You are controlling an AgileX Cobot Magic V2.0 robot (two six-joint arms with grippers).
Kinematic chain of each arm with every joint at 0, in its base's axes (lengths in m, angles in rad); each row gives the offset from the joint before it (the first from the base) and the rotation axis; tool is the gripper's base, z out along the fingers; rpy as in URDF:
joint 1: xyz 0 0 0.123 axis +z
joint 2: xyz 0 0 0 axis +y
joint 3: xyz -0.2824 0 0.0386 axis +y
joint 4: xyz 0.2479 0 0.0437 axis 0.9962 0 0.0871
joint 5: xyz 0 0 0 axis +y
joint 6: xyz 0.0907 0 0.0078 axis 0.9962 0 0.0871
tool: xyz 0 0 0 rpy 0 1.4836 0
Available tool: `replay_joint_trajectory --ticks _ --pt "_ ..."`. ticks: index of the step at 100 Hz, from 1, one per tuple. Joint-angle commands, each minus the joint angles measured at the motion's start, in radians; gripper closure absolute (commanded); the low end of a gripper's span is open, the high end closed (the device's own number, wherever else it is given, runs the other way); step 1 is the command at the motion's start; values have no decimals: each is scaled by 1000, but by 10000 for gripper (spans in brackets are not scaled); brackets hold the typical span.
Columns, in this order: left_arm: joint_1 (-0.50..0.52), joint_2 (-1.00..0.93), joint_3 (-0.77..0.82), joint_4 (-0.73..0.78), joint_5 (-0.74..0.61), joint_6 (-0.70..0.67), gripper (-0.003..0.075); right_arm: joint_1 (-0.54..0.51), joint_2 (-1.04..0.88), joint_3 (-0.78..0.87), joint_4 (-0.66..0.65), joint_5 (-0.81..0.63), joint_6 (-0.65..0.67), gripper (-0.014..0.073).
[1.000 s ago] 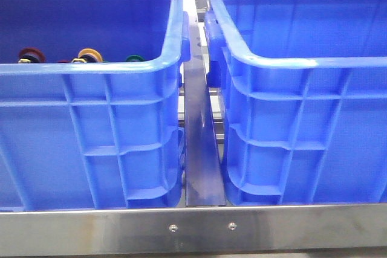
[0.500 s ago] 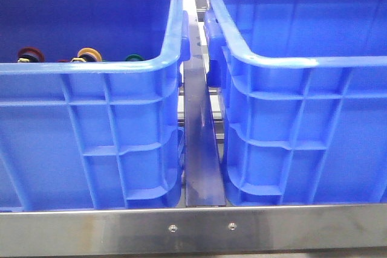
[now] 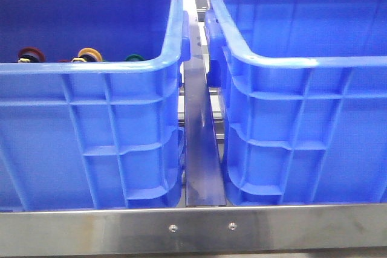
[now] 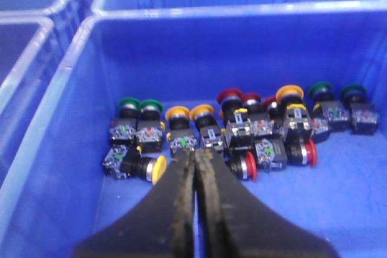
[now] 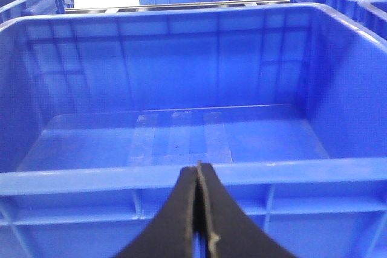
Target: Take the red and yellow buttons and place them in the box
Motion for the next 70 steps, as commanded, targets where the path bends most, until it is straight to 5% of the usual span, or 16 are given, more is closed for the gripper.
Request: replay_joint_trajectory --ticks 1,21,47,70 --pt "1 106 -97 -8 -36 -5 741 -2 -23 6 -13 -81 -6 656" --pt "1 346 -232 -8 -7 -5 685 -2 -23 6 -13 -81 -6 656" --pt "1 630 -411 -15 95 -5 145 -2 -23 6 -13 -81 -6 656" --pt "-14 862 -595 -63 286 -5 115 -2 -23 6 -13 -81 -6 656"
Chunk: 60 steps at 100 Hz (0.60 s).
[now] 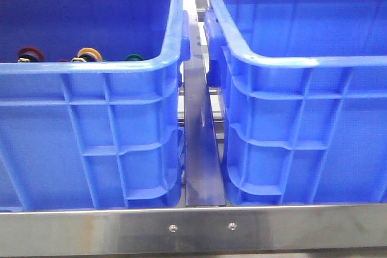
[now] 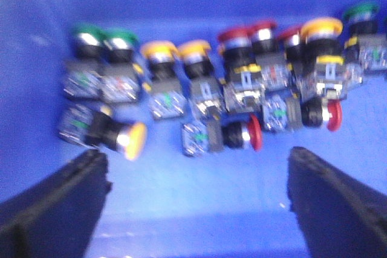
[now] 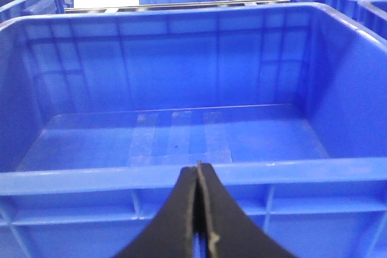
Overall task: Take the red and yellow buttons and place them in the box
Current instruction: 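Lower the left gripper into the button bin and grasp a red button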
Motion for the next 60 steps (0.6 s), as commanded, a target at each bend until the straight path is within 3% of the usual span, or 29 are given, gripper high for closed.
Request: replay_joint_trajectory --ticks 1,24,60 --pt "-11 57 -98 -21 32 -5 115 -2 -23 6 -13 -81 -6 656" --pt "-72 238 -253 -21 164 -5 115 -2 -23 6 -13 -81 -6 656" --pt "-104 466 -404 -2 192 -90 115 -2 -23 6 -13 -81 -6 656"
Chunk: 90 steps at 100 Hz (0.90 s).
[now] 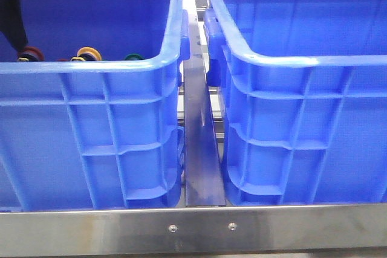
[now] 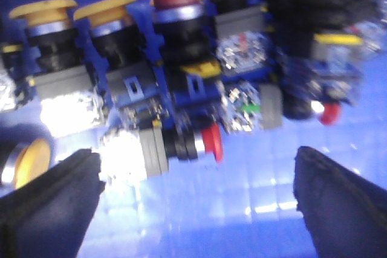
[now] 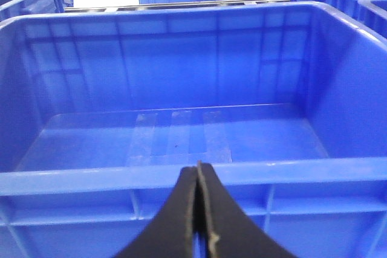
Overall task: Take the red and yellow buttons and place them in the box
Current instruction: 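Lower the left gripper into the button bin and grasp a red button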
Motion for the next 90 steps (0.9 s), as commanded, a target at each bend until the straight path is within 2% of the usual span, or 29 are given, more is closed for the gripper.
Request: replay_joint_trajectory --ticks 1,28,42,52,56,59,64,71,78,90 --pt "-6 4 -55 -7 -23 -29 115 -2 -23 6 -13 -81 -6 656" --pt "-6 131 -146 -7 -33 -50 126 -2 -23 6 -13 -81 -6 656" --pt "-6 157 -170 -7 -36 -50 181 -2 -23 6 -13 -81 -6 656" --pt "-6 157 -170 -7 -43 -50 290 -2 -23 6 -13 -81 -6 656" --pt "-6 157 -170 -7 -43 -50 390 -2 -23 6 -13 -81 -6 656" --pt "-6 157 -170 -7 -43 -50 416 -2 -23 6 -13 -81 -6 656" --pt "-6 157 -170 -7 -45 -50 519 -2 -23 6 -13 -81 -6 656" --pt "-6 155 -170 -7 -50 -50 621 -2 -23 6 -13 -81 -6 656" --pt "-6 153 -170 -7 -56 -50 675 -2 -23 6 -13 -81 -6 656" --pt "-14 136 -170 -7 -77 -50 682 -2 -23 6 -13 -81 -6 656"
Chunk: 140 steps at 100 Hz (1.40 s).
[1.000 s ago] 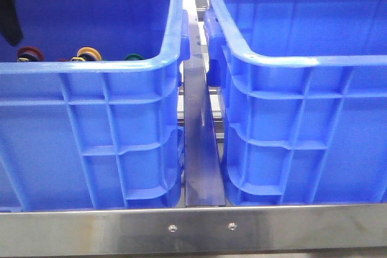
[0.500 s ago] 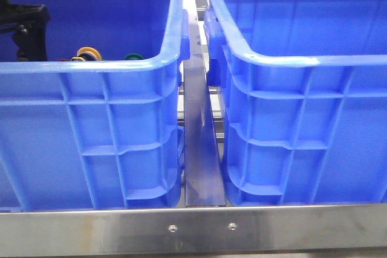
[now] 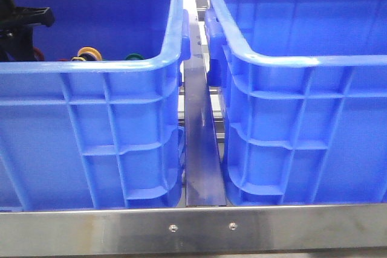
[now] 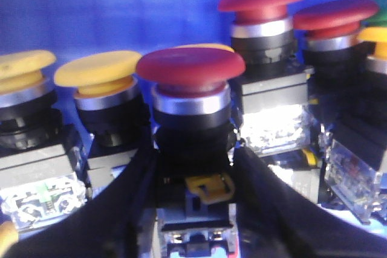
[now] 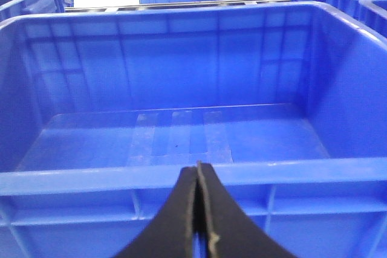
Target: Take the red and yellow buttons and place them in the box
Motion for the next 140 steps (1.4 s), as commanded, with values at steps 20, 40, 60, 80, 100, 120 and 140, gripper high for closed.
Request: replay_joint_trajectory --ticks 20,40,60,80,100,120,140 --pt "-52 -160 5 -5 -137 -11 682 -2 -23 6 -13 -81 -6 656" --pt "-112 -308 149 -5 -314 -11 682 -2 -23 6 -13 -81 -6 656" --pt "-165 -456 270 -16 -388 -11 682 -2 -23 6 -13 -81 -6 656" --pt "-272 -563 331 -16 -425 -11 682 -2 -23 6 -13 -81 -6 656" --pt "-457 -589 334 -19 -432 19 682 -2 -23 6 -13 -81 -6 656" --pt "-639 -589 334 -19 -461 53 682 -2 -23 6 -13 -81 -6 656" --pt "-762 -589 334 -19 -463 69 682 -2 -23 6 -13 -81 -6 656"
